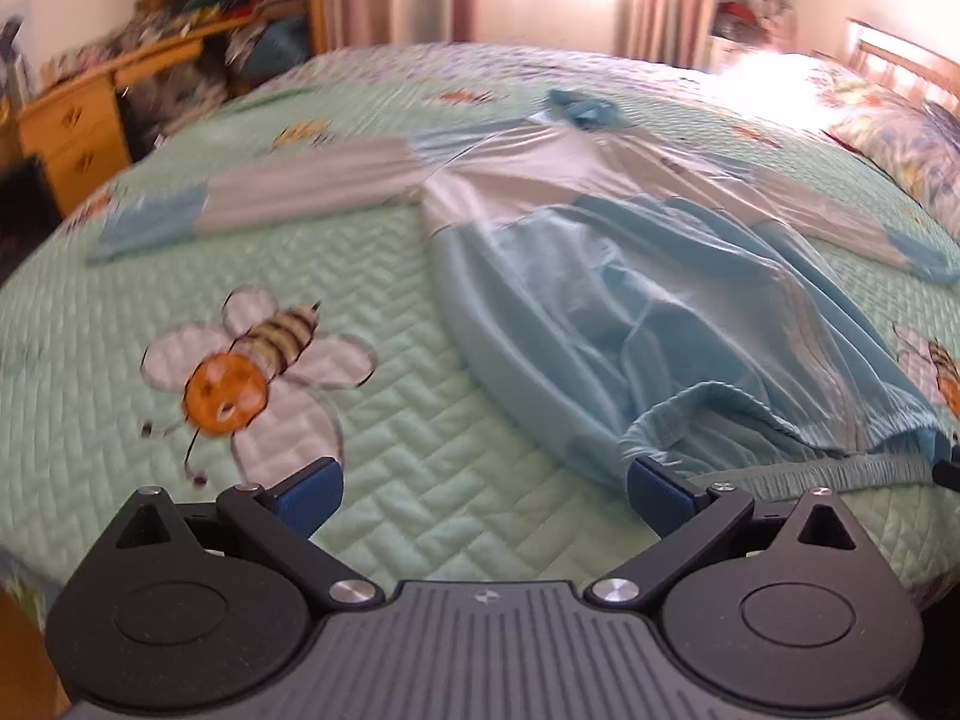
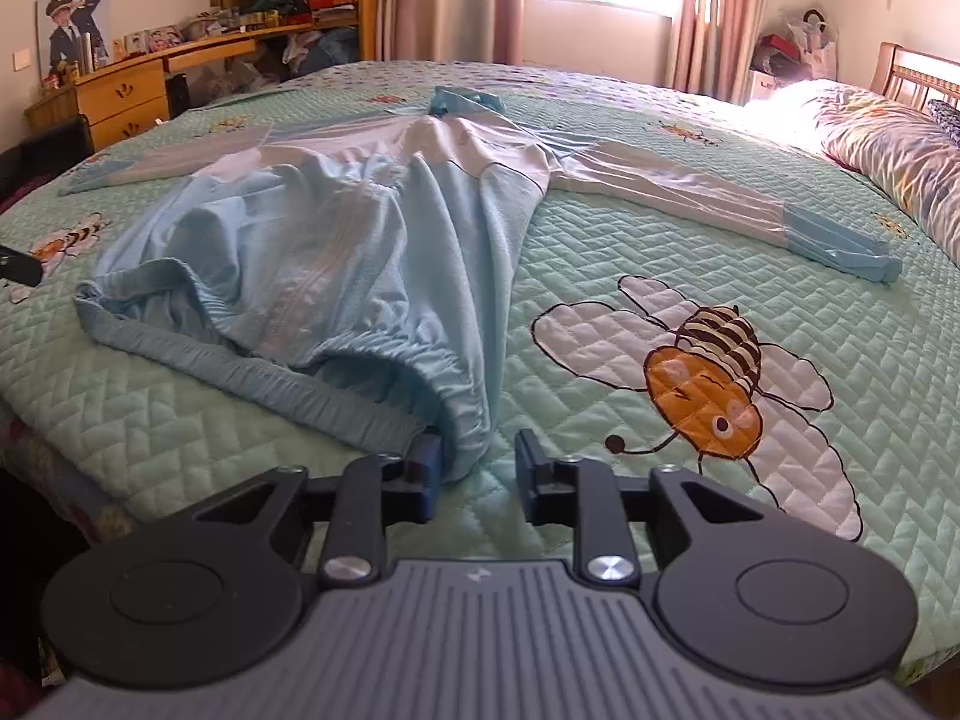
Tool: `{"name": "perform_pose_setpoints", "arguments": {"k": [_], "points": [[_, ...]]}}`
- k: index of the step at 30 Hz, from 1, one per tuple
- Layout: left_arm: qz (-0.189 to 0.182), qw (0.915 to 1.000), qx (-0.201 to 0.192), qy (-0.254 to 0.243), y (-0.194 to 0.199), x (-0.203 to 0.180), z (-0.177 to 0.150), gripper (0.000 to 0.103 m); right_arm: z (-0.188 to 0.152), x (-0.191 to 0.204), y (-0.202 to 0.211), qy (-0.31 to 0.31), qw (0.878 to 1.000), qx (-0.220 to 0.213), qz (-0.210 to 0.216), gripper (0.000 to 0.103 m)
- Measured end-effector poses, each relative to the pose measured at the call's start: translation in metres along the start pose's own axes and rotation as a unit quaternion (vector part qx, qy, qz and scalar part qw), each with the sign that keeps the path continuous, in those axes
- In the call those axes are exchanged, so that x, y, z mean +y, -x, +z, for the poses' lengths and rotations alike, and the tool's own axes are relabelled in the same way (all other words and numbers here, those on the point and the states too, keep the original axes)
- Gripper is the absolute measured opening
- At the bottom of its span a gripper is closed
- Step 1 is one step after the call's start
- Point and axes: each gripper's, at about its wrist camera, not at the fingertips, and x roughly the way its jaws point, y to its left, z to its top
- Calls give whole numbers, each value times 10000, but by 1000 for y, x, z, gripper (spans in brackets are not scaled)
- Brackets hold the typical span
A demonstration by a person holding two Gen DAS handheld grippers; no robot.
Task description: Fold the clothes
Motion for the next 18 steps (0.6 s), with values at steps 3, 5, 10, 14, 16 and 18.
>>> {"name": "perform_pose_setpoints", "arguments": {"k": [3, 5, 10, 14, 16, 18], "points": [[-220, 9995, -47, -202, -7, -8, 3, 94, -3, 1, 8, -22, 9999, -148, 13, 35], [-451, 9987, -19, -223, -13, -9, 4, 90, -3, 1, 13, -28, 9996, -269, 22, 36], [-1377, 9901, 252, 36, -29, -3, 0, 79, 0, 1, 17, -49, 9990, -452, 48, 50], [-2132, 9762, 375, 105, -36, -8, 0, 79, 0, 2, 15, -72, 9986, -501, 123, 51], [-2286, 9726, 424, 98, -39, -13, 1, 79, -2, 4, 13, -62, 9988, -470, 145, 55], [-2403, 9696, 445, 124, -40, -15, 3, 79, -4, 4, 11, -72, 9988, -446, 165, 55]]}}
